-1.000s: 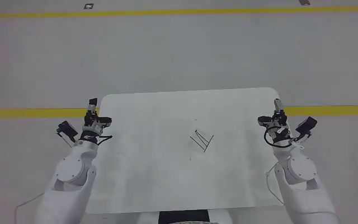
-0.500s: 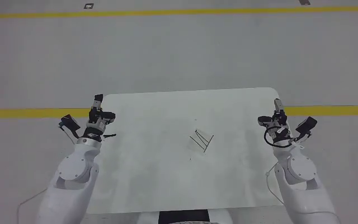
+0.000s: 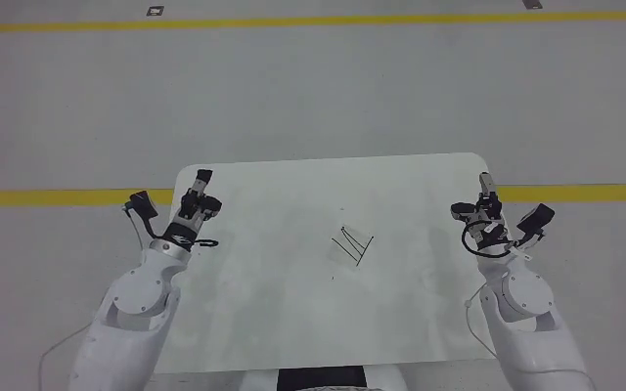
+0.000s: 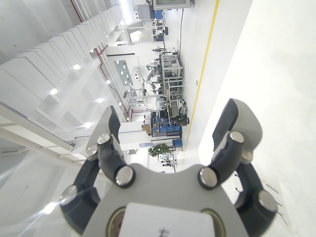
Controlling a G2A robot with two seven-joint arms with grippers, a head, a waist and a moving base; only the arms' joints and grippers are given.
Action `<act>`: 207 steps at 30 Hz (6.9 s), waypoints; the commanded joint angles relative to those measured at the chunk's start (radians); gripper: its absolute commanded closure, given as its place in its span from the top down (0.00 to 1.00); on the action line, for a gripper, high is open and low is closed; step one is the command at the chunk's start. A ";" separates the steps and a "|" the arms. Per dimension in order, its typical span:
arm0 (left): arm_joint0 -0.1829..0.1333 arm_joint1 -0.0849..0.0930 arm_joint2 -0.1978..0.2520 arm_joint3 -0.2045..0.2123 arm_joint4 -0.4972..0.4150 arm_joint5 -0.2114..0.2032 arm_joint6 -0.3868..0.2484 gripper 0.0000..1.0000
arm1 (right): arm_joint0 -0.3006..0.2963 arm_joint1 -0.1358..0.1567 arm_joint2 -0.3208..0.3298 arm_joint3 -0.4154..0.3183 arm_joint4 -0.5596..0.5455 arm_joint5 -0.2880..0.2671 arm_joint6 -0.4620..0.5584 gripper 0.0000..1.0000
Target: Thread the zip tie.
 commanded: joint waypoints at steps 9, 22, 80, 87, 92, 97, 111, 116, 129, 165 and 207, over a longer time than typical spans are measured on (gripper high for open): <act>-0.145 0.017 0.138 0.037 0.269 0.091 -0.397 1.00 | 0.000 0.000 0.000 0.000 0.000 0.000 0.000 1.00; -0.171 0.020 0.175 0.053 0.274 0.010 -0.475 1.00 | 0.000 0.000 0.000 0.000 0.000 0.000 0.000 1.00; -0.564 -0.070 0.645 0.361 0.201 0.055 -0.528 1.00 | 0.000 0.000 0.000 0.000 0.000 0.000 0.000 1.00; -0.564 -0.070 0.645 0.361 0.201 0.055 -0.528 1.00 | 0.000 0.000 0.000 0.000 0.000 0.000 0.000 1.00; -0.571 -0.069 0.648 0.358 0.211 0.127 -0.540 1.00 | 0.000 0.000 0.000 0.000 0.000 0.000 0.000 1.00; -0.581 -0.063 0.648 0.292 0.215 0.299 -0.599 1.00 | 0.000 0.000 0.000 0.000 0.000 0.000 0.000 1.00; -0.603 -0.056 0.651 0.329 0.237 0.409 -0.671 1.00 | 0.000 0.000 0.000 0.000 0.000 0.000 0.000 1.00; -0.610 -0.058 0.659 0.339 0.234 0.409 -0.668 1.00 | 0.000 0.000 0.000 0.000 0.000 0.000 0.000 1.00; -0.700 -0.090 0.715 0.449 0.149 0.409 -0.645 1.00 | 0.000 0.000 0.000 0.000 0.000 0.000 0.000 1.00; -0.832 -0.161 0.864 0.602 0.001 0.409 -0.634 1.00 | 0.000 0.000 0.000 0.000 0.000 0.000 0.000 1.00; -0.927 -0.196 1.013 0.750 -0.166 0.409 -0.557 1.00 | 0.000 0.000 0.000 0.000 0.000 0.000 0.000 1.00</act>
